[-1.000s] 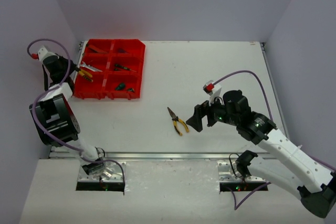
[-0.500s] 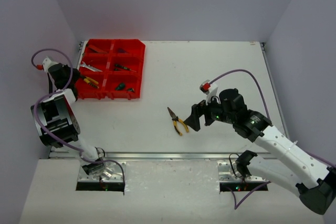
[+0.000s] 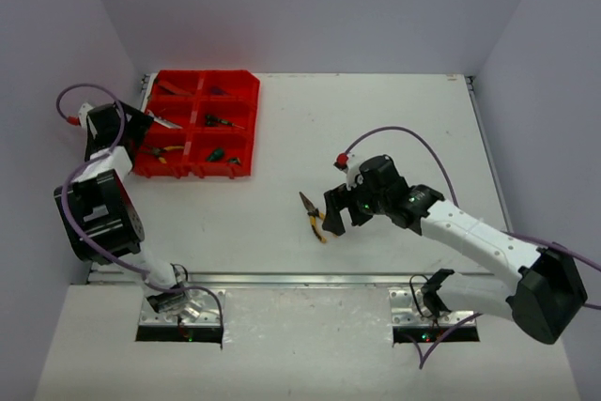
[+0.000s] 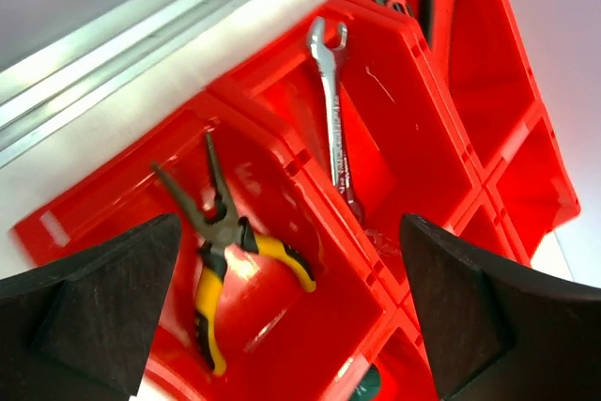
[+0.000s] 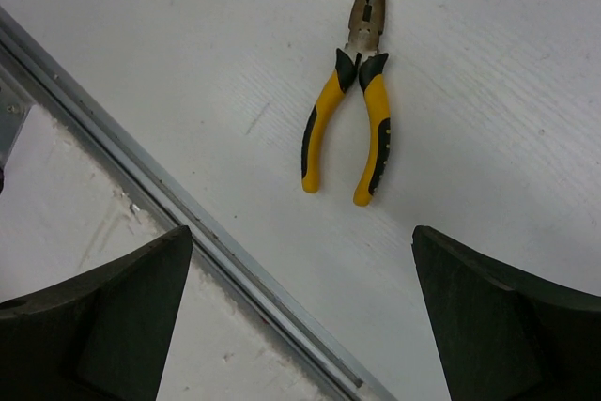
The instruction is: Sort the tools into containers
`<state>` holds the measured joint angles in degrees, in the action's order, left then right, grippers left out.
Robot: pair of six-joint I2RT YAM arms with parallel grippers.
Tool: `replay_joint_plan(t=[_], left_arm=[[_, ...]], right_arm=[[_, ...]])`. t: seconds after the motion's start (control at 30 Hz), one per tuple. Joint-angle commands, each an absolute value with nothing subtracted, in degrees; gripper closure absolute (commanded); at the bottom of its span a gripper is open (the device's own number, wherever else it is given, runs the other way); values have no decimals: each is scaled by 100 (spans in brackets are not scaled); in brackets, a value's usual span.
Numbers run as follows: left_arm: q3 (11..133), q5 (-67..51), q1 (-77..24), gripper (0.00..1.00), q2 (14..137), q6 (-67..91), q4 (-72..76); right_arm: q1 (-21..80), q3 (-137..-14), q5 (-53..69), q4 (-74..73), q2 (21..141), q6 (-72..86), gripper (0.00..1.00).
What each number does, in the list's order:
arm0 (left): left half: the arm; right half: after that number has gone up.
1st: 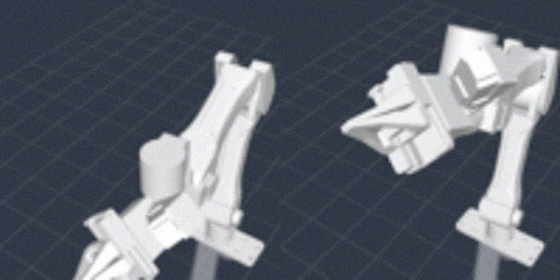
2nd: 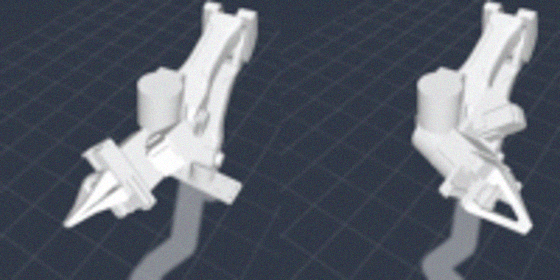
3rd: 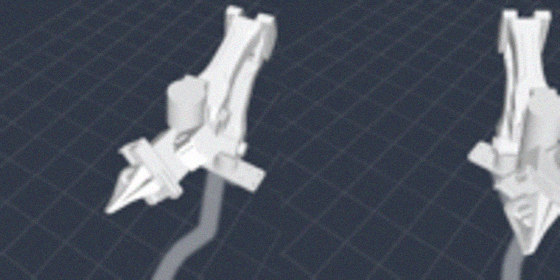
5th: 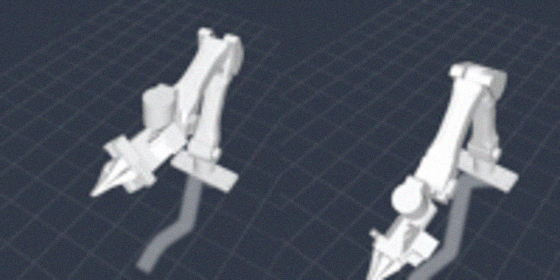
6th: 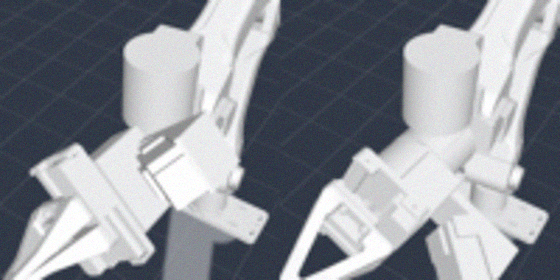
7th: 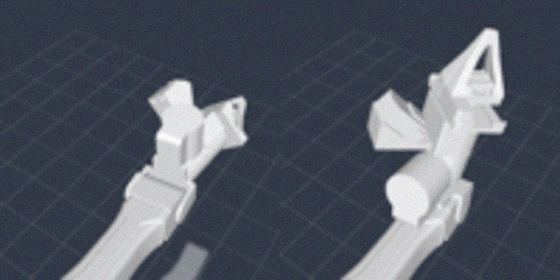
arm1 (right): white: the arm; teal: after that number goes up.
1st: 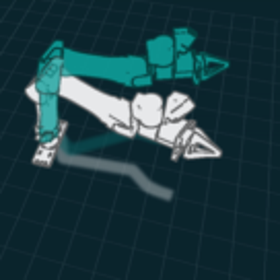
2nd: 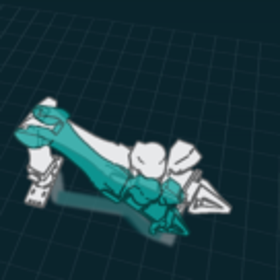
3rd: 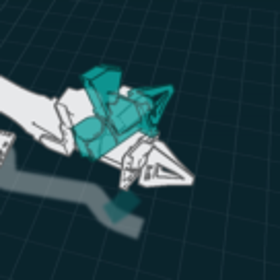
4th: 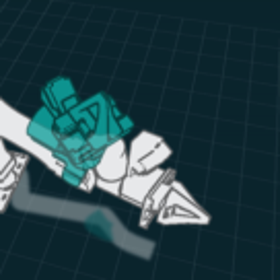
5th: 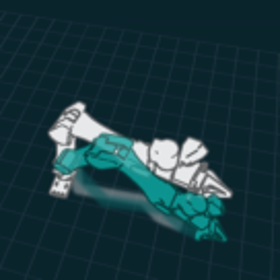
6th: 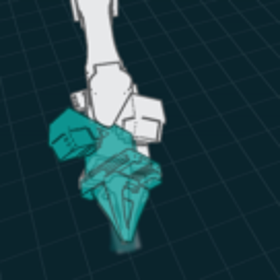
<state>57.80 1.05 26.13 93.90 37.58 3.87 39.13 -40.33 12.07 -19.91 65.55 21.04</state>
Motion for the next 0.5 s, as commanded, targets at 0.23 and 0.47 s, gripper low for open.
replay_joint_plan(t=[0.23, 0.47], left_arm=[[6787, 914, 2479, 0, 6833, 4399, -1989], [5129, -1073, 1594, 0, 5107, 4237, -1141]], right_arm=[[4008, -5142, 319, -2703, 8218, 1498, 4], [4423, -5695, -396, -3023, 9201, 1299, 40]])
